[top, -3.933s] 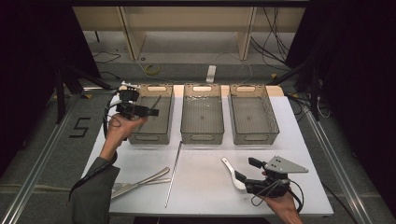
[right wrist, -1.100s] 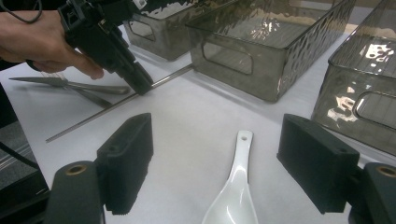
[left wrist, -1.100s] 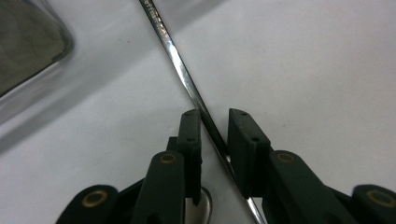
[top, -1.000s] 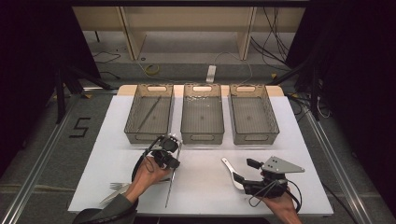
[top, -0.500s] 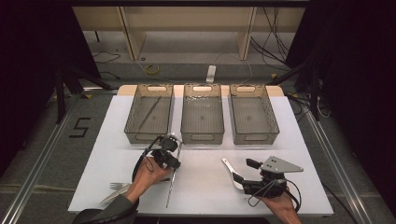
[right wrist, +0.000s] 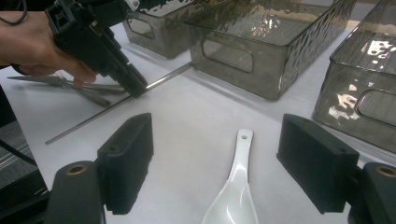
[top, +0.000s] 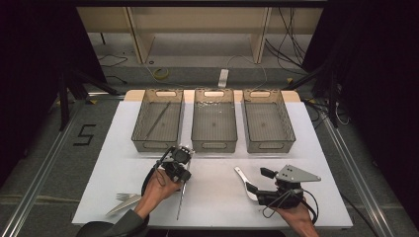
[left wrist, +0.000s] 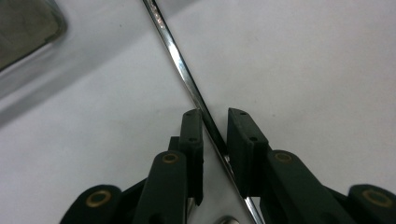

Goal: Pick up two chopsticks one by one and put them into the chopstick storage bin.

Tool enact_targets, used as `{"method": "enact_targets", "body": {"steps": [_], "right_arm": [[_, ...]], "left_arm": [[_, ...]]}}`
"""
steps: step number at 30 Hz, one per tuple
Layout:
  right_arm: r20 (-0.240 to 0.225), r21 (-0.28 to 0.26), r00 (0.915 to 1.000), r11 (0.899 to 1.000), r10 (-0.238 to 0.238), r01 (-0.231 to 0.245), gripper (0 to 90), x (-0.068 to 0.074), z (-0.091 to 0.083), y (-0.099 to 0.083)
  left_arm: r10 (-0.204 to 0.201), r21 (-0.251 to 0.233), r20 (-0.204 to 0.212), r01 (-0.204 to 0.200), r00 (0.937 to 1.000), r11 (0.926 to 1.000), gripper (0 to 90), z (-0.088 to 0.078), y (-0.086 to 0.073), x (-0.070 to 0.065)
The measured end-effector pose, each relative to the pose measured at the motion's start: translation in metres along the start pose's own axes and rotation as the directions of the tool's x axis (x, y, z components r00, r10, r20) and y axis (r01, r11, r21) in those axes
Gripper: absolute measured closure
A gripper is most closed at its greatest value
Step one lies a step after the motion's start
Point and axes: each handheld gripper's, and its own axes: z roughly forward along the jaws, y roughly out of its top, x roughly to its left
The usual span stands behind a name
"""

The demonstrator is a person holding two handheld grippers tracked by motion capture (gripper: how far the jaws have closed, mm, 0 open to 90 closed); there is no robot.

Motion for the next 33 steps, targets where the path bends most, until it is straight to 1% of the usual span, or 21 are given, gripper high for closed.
{"method": "enact_targets", "body": {"steps": [1, 2, 3, 4, 5, 8, 9, 10, 13, 14, 15, 18, 21, 25, 27, 30, 32, 33], "right_arm": [[-0.001, -0.002, 1.0000, 1.000, -0.002, 0.002, 27.5, 0.000, 0.000, 0.000], [0.001, -0.001, 1.0000, 1.000, -0.003, 0.003, 27.5, 0.000, 0.000, 0.000], [0.001, -0.001, 1.0000, 1.000, -0.003, 0.003, 27.5, 0.000, 0.000, 0.000], [0.001, -0.001, 1.0000, 1.000, -0.003, 0.003, 27.5, 0.000, 0.000, 0.000], [0.003, 0.000, 1.0000, 1.000, -0.005, 0.005, 27.5, 0.000, 0.000, 0.001], [0.003, 0.001, 1.0000, 1.000, -0.003, 0.003, 27.5, 0.000, 0.000, 0.001], [0.001, 0.001, 1.0000, 1.000, -0.003, 0.003, 27.5, 0.001, 0.001, 0.001], [0.001, 0.002, 1.0000, 1.000, -0.004, 0.004, 27.5, 0.001, 0.001, 0.001], [-0.001, 0.003, 1.0000, 1.000, -0.008, 0.008, 27.5, 0.001, 0.002, 0.001], [0.000, 0.002, 1.0000, 1.000, -0.007, 0.007, 27.5, 0.001, 0.002, 0.001], [0.000, 0.002, 1.0000, 1.000, -0.008, 0.008, 27.5, 0.001, 0.002, 0.002], [0.002, 0.003, 1.0000, 1.000, -0.008, 0.008, 27.5, 0.001, 0.002, 0.002], [0.001, 0.002, 1.0000, 1.000, -0.007, 0.007, 27.5, 0.001, 0.002, 0.002], [0.001, 0.000, 1.0000, 1.000, -0.005, 0.005, 27.7, 0.001, 0.001, 0.002], [0.003, -0.001, 1.0000, 1.000, -0.004, 0.004, 27.7, 0.001, 0.001, 0.002], [0.002, -0.001, 1.0000, 1.000, -0.004, 0.004, 27.7, 0.001, 0.001, 0.002], [0.000, 0.001, 1.0000, 1.000, -0.003, 0.003, 27.7, 0.001, 0.002, 0.002], [0.001, 0.001, 1.0000, 1.000, -0.004, 0.004, 27.7, 0.001, 0.002, 0.002]], "left_arm": [[-0.018, -0.001, 0.011, 0.018, 0.9998, 0.9998, 76.5, 0.000, 0.000, 0.002], [-0.026, -0.001, 0.015, 0.026, 0.9995, 0.9997, 76.7, 0.000, -0.001, 0.002], [-0.028, 0.001, 0.013, 0.028, 0.9995, 0.9996, 76.7, -0.001, -0.002, 0.001], [-0.021, 0.004, 0.009, 0.021, 0.9997, 0.9998, 76.7, -0.001, -0.004, -0.001], [-0.027, 0.005, 0.015, 0.027, 0.9995, 0.9996, 76.7, -0.002, -0.004, 0.000], [-0.078, 0.026, 0.060, 0.076, 0.9952, 0.9968, 74.8, 0.000, -0.001, 0.006], [-0.077, 0.029, 0.066, 0.075, 0.9948, 0.9967, 72.9, 0.000, 0.000, 0.005], [-0.063, 0.030, 0.053, 0.061, 0.9966, 0.9977, 69.7, 0.000, 0.000, 0.003], [-0.053, 0.025, 0.042, 0.052, 0.9977, 0.9983, 64.3, 0.000, 0.000, -0.002], [-0.045, 0.028, 0.029, 0.044, 0.9986, 0.9986, 65.0, 0.000, 0.000, -0.002], [-0.040, 0.024, 0.013, 0.040, 0.9991, 0.9989, 68.3, 0.000, -0.001, -0.003], [-0.016, 0.017, -0.018, 0.016, 0.9997, 0.9997, 72.7, 0.000, -0.002, -0.008], [-0.010, 0.015, -0.033, 0.011, 0.9994, 0.9998, 73.8, 0.000, -0.003, -0.010], [-0.019, 0.003, -0.033, 0.019, 0.9993, 0.9998, 74.8, 0.000, -0.005, -0.010], [-0.027, -0.003, -0.025, 0.027, 0.9993, 0.9996, 75.8, -0.001, -0.006, -0.010], [-0.033, 0.003, -0.003, 0.033, 0.9995, 0.9995, 77.6, -0.004, -0.009, -0.010], [-0.037, 0.009, 0.010, 0.036, 0.9993, 0.9993, 77.5, -0.004, -0.008, -0.008], [-0.048, 0.019, 0.015, 0.048, 0.9987, 0.9987, 76.8, -0.003, -0.007, -0.006]]}}
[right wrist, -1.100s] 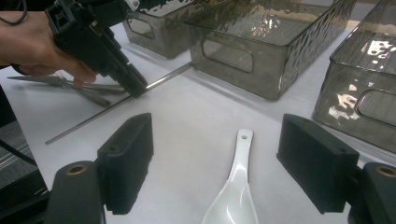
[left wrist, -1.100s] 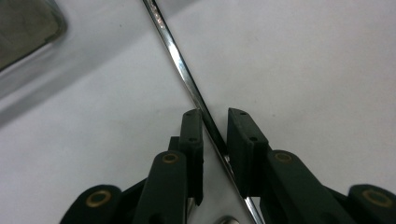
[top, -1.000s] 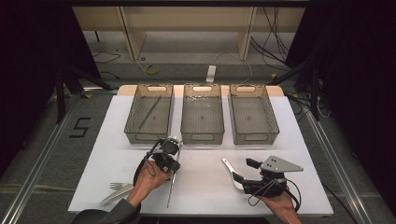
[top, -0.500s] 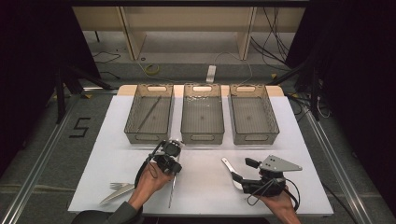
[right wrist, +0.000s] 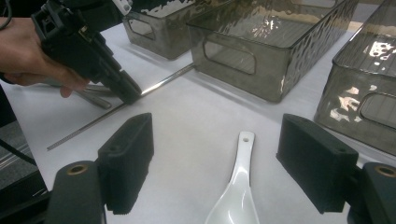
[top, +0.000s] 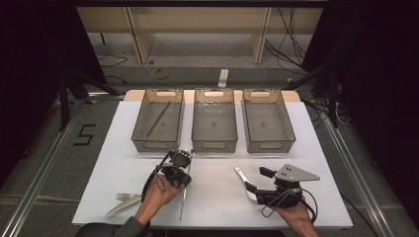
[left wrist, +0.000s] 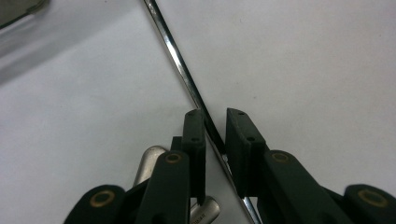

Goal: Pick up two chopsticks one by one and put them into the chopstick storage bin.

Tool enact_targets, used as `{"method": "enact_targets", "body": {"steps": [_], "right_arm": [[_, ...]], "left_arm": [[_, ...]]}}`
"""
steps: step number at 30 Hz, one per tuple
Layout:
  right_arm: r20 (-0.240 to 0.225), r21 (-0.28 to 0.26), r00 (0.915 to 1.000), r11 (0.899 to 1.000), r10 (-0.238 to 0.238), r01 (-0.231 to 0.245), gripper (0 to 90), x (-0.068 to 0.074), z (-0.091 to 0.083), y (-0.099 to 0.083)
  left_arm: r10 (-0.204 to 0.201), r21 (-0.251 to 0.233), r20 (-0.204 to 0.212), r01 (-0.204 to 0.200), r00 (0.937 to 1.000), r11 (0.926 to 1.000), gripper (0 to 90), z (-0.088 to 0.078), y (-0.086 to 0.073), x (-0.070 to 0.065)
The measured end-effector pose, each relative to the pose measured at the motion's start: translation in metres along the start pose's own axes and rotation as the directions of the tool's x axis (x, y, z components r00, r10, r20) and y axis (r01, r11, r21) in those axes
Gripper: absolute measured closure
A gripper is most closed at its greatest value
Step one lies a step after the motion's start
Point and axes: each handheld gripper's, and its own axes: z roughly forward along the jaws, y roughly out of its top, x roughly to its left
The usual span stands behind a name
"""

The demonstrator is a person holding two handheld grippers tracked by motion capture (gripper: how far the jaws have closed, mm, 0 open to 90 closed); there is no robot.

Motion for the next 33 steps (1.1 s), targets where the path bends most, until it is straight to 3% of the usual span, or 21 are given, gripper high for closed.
{"method": "enact_targets", "body": {"steps": [4, 7, 11, 15, 20, 33], "right_arm": [[-0.001, -0.001, 1.0000, 1.000, -0.001, 0.001, 27.7, 0.000, 0.000, 0.000], [-0.002, -0.001, 1.0000, 1.000, 0.003, -0.003, 27.7, 0.000, 0.000, 0.000], [-0.002, -0.002, 1.0000, 1.000, 0.004, -0.004, 27.7, 0.000, 0.000, 0.000], [-0.003, -0.003, 1.0000, 1.000, 0.006, -0.006, 27.7, -0.001, 0.000, 0.000], [-0.003, -0.004, 1.0000, 1.000, 0.005, -0.005, 28.0, -0.001, -0.001, 0.000], [-0.005, -0.004, 1.0000, 1.000, 0.007, -0.007, 28.1, -0.001, -0.001, 0.000]], "left_arm": [[-0.008, 0.019, 0.021, 0.008, 0.9997, 0.9998, 73.6, 0.001, 0.004, 0.002], [-0.043, 0.025, 0.063, 0.041, 0.9971, 0.9988, 72.6, 0.002, 0.007, 0.009], [-0.039, 0.034, 0.063, 0.037, 0.9973, 0.9987, 74.6, 0.002, 0.008, 0.010], [-0.062, 0.048, 0.081, 0.058, 0.9948, 0.9972, 75.6, 0.002, 0.010, 0.014], [-0.063, 0.043, 0.058, 0.061, 0.9963, 0.9972, 78.8, 0.001, 0.009, 0.015], [-0.083, 0.033, 0.054, 0.081, 0.9951, 0.9961, 80.8, 0.000, 0.004, 0.015]]}}
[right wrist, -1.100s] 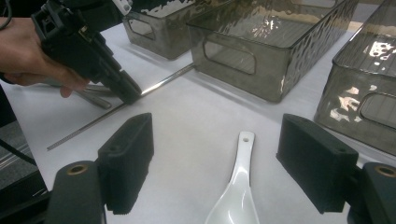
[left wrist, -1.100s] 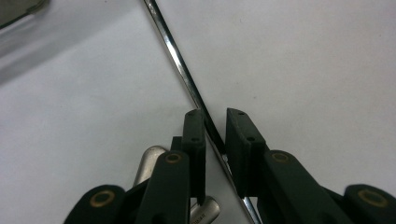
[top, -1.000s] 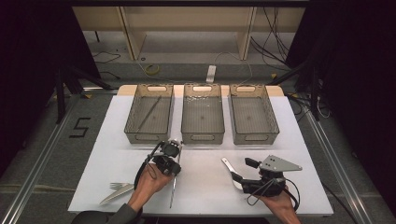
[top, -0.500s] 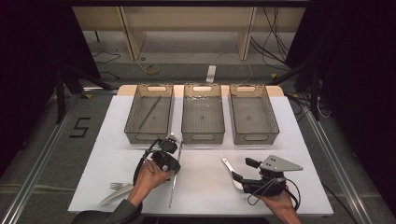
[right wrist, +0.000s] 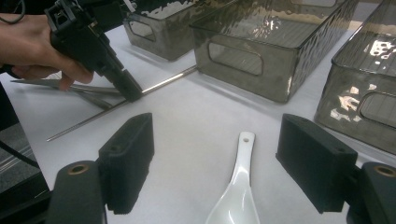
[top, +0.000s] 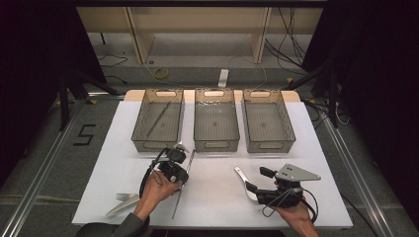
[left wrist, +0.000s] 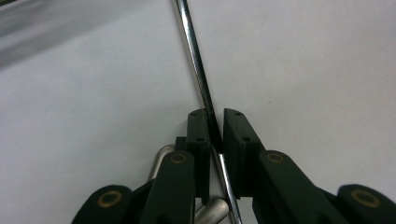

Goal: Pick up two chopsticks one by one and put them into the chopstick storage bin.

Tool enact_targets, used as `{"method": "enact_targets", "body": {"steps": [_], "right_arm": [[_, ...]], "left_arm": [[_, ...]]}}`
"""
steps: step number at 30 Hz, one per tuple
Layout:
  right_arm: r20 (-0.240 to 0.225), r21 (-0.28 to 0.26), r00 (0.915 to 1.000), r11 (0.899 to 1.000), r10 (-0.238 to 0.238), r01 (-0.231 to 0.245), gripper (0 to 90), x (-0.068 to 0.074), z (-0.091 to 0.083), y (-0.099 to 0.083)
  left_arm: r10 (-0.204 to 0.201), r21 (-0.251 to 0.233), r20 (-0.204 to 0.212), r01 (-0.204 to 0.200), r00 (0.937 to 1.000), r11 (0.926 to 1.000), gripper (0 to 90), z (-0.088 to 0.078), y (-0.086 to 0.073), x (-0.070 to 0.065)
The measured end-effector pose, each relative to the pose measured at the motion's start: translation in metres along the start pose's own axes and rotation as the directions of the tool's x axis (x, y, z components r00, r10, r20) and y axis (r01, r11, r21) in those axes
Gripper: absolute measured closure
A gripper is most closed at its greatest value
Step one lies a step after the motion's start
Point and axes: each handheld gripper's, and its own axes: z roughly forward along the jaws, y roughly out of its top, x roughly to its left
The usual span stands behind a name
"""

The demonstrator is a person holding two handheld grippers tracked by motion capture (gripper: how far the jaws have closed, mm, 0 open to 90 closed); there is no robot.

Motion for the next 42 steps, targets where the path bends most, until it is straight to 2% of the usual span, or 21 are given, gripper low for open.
{"method": "enact_targets", "body": {"steps": [7, 8, 12, 15, 17, 23, 29, 30, 37, 39, 42], "right_arm": [[-0.001, 0.005, 1.0000, 1.000, 0.002, -0.002, 28.1, 0.000, 0.000, 0.000], [-0.001, 0.005, 1.0000, 1.000, 0.002, -0.002, 28.1, 0.000, 0.000, 0.000], [-0.001, 0.000, 1.0000, 1.000, 0.001, -0.001, 28.1, 0.000, 0.000, 0.000], [0.001, 0.003, 1.0000, 1.000, 0.004, -0.004, 28.1, 0.000, 0.000, 0.000], [0.000, 0.001, 1.0000, 1.000, 0.003, -0.003, 28.1, 0.000, -0.001, 0.000], [0.000, 0.002, 1.0000, 1.000, 0.005, -0.005, 28.1, 0.000, 0.000, 0.001], [0.000, 0.003, 1.0000, 1.000, 0.005, -0.005, 28.1, -0.001, 0.000, 0.000], [0.000, 0.003, 1.0000, 1.000, 0.005, -0.005, 28.1, -0.001, 0.000, 0.000], [0.001, 0.001, 1.0000, 1.000, 0.005, -0.005, 28.4, -0.001, -0.001, 0.001], [0.000, 0.000, 1.0000, 1.000, 0.005, -0.005, 28.5, -0.001, -0.001, 0.001], [0.001, -0.002, 1.0000, 1.000, 0.005, -0.005, 28.5, -0.002, -0.002, 0.001]], "left_arm": [[-0.002, 0.009, 0.008, 0.002, 1.0000, 1.0000, 81.2, -0.001, -0.002, 0.000], [-0.013, 0.009, 0.017, 0.013, 0.9998, 0.9999, 81.3, -0.001, -0.002, 0.001], [0.003, 0.013, 0.004, -0.003, 1.0000, 0.9999, 81.8, -0.002, -0.005, -0.002], [0.000, 0.017, 0.021, 0.000, 0.9998, 0.9998, 82.5, -0.001, -0.006, -0.002], [0.013, 0.017, 0.013, -0.013, 0.9998, 0.9998, 83.0, -0.002, -0.007, -0.004], [0.050, 0.035, 0.020, -0.051, 0.9985, 0.9981, 84.6, -0.001, -0.007, -0.010], [0.096, 0.045, 0.031, -0.098, 0.9949, 0.9942, 85.0, -0.001, -0.006, -0.013], [0.113, 0.051, 0.029, -0.115, 0.9931, 0.9921, 85.0, -0.001, -0.006, -0.013], [0.156, 0.027, 0.016, -0.156, 0.9876, 0.9873, 85.6, -0.001, -0.006, -0.015], [0.172, 0.021, 0.031, -0.173, 0.9846, 0.9847, 85.6, -0.003, -0.006, -0.016], [0.178, -0.009, 0.042, -0.177, 0.9832, 0.9841, 85.6, -0.010, -0.005, -0.016]]}}
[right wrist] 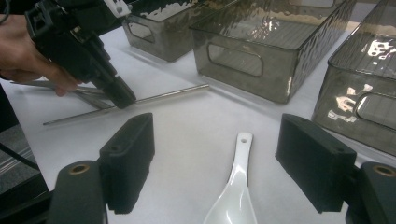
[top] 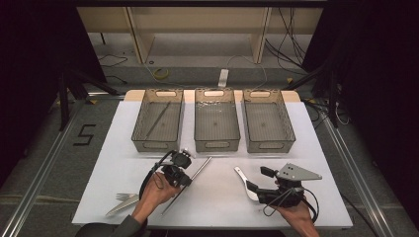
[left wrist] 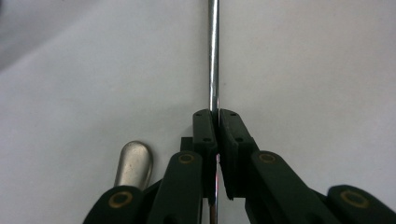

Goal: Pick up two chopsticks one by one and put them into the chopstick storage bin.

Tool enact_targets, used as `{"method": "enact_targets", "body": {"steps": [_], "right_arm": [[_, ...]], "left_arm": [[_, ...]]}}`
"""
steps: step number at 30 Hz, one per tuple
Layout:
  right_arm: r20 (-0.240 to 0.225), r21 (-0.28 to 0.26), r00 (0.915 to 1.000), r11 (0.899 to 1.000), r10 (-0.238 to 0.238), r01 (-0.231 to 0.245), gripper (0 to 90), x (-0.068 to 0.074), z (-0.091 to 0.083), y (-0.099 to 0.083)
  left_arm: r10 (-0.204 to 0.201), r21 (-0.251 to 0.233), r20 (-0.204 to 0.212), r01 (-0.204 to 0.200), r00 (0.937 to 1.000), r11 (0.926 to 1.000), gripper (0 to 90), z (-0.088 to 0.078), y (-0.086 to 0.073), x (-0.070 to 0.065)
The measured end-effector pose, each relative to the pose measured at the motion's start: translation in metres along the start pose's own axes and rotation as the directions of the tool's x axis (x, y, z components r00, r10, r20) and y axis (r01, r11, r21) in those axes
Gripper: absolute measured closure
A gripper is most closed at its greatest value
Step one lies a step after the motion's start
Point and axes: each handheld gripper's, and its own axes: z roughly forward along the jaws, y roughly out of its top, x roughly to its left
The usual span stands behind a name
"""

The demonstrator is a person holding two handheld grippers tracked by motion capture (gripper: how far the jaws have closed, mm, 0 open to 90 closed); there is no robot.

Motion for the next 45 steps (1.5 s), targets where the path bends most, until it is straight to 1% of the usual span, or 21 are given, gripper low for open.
{"method": "enact_targets", "body": {"steps": [1, 2, 3, 10, 13, 18, 20, 21, 24, 26, 30, 32, 33, 34, 35, 38, 40, 42, 43, 44, 45], "right_arm": [[0.000, -0.001, 1.0000, 1.000, 0.000, 0.000, 28.7, 0.000, 0.000, 0.000], [-0.001, -0.002, 1.0000, 1.000, 0.000, 0.000, 28.7, 0.000, 0.000, 0.000], [-0.001, -0.001, 1.0000, 1.000, 0.000, 0.000, 28.7, 0.000, 0.000, 0.000], [-0.001, -0.001, 1.0000, 1.000, 0.003, -0.003, 28.8, -0.001, 0.000, 0.000], [-0.003, -0.004, 1.0000, 1.000, 0.002, -0.002, 28.8, -0.001, 0.000, 0.000], [-0.001, -0.004, 1.0000, 1.000, 0.008, -0.008, 28.8, -0.001, -0.001, 0.000], [-0.003, -0.004, 0.9999, 1.000, 0.011, -0.011, 28.8, -0.001, -0.001, 0.000], [-0.003, -0.003, 0.9999, 1.000, 0.011, -0.011, 28.8, -0.001, -0.001, 0.000], [-0.004, -0.003, 0.9999, 1.000, 0.011, -0.011, 28.8, -0.002, -0.001, 0.000], [-0.005, -0.003, 0.9999, 1.000, 0.014, -0.014, 28.7, -0.002, -0.001, -0.001], [-0.005, -0.003, 0.9999, 1.000, 0.013, -0.013, 28.8, -0.002, -0.001, -0.001], [-0.005, -0.003, 0.9999, 1.000, 0.014, -0.014, 28.7, -0.002, -0.001, -0.001], [-0.005, -0.003, 0.9999, 1.000, 0.014, -0.014, 28.7, -0.002, -0.001, -0.001], [-0.007, -0.002, 0.9999, 1.000, 0.014, -0.014, 28.7, -0.002, -0.001, -0.001], [-0.007, -0.002, 0.9998, 1.000, 0.017, -0.017, 28.8, -0.002, -0.001, -0.001], [-0.008, -0.003, 0.9999, 1.000, 0.015, -0.015, 28.8, -0.002, -0.001, -0.001], [-0.007, -0.005, 0.9999, 1.000, 0.014, -0.014, 28.7, -0.002, -0.001, -0.001], [-0.008, -0.003, 0.9999, 1.000, 0.014, -0.014, 28.8, -0.002, -0.001, -0.001], [-0.008, -0.003, 0.9999, 1.000, 0.015, -0.015, 28.7, -0.003, -0.001, -0.001], [-0.008, -0.004, 0.9998, 1.000, 0.016, -0.016, 28.8, -0.003, -0.001, -0.001], [-0.009, -0.004, 0.9998, 1.000, 0.016, -0.016, 28.7, -0.003, -0.001, -0.001]], "left_arm": [[0.001, -0.012, 0.004, -0.001, 1.0000, 0.9999, 85.6, -0.002, 0.000, 0.000], [0.012, -0.002, 0.008, -0.012, 0.9999, 0.9999, 85.6, -0.005, 0.001, 0.000], [0.013, -0.017, 0.013, -0.013, 0.9998, 0.9998, 85.6, -0.008, 0.001, -0.001], [0.006, -0.077, 0.056, -0.002, 0.9984, 0.9971, 85.6, -0.028, 0.004, 0.006], [0.002, -0.116, 0.076, 0.007, 0.9971, 0.9932, 85.5, -0.039, 0.007, 0.009], [0.000, -0.165, 0.091, 0.015, 0.9958, 0.9862, 85.5, -0.055, 0.013, 0.019], [-0.007, -0.191, 0.091, 0.025, 0.9958, 0.9812, 85.5, -0.061, 0.014, 0.024], [-0.007, -0.193, 0.089, 0.025, 0.9960, 0.9809, 85.5, -0.065, 0.015, 0.027], [-0.023, -0.231, 0.093, 0.044, 0.9954, 0.9719, 85.5, -0.076, 0.017, 0.038], [-0.033, -0.254, 0.084, 0.053, 0.9960, 0.9656, 85.5, -0.084, 0.019, 0.046], [-0.079, -0.304, 0.081, 0.100, 0.9936, 0.9473, 85.5, -0.098, 0.022, 0.068], [-0.092, -0.324, 0.067, 0.109, 0.9935, 0.9397, 85.5, -0.104, 0.024, 0.077], [-0.104, -0.337, 0.068, 0.121, 0.9923, 0.9336, 85.5, -0.107, 0.025, 0.082], [-0.110, -0.345, 0.064, 0.126, 0.9918, 0.9303, 85.4, -0.109, 0.027, 0.086], [-0.122, -0.356, 0.059, 0.135, 0.9907, 0.9245, 85.5, -0.111, 0.028, 0.089], [-0.144, -0.378, 0.032, 0.145, 0.9891, 0.9143, 85.4, -0.115, 0.034, 0.100], [-0.159, -0.386, 0.031, 0.158, 0.9869, 0.9087, 85.4, -0.117, 0.037, 0.107], [-0.165, -0.410, 0.021, 0.158, 0.9862, 0.8984, 85.4, -0.120, 0.040, 0.113], [-0.169, -0.417, 0.028, 0.165, 0.9852, 0.8939, 85.4, -0.122, 0.042, 0.117], [-0.175, -0.420, 0.034, 0.173, 0.9840, 0.8907, 85.4, -0.122, 0.044, 0.121], [-0.183, -0.427, 0.027, 0.177, 0.9827, 0.8866, 85.4, -0.122, 0.047, 0.125]]}}
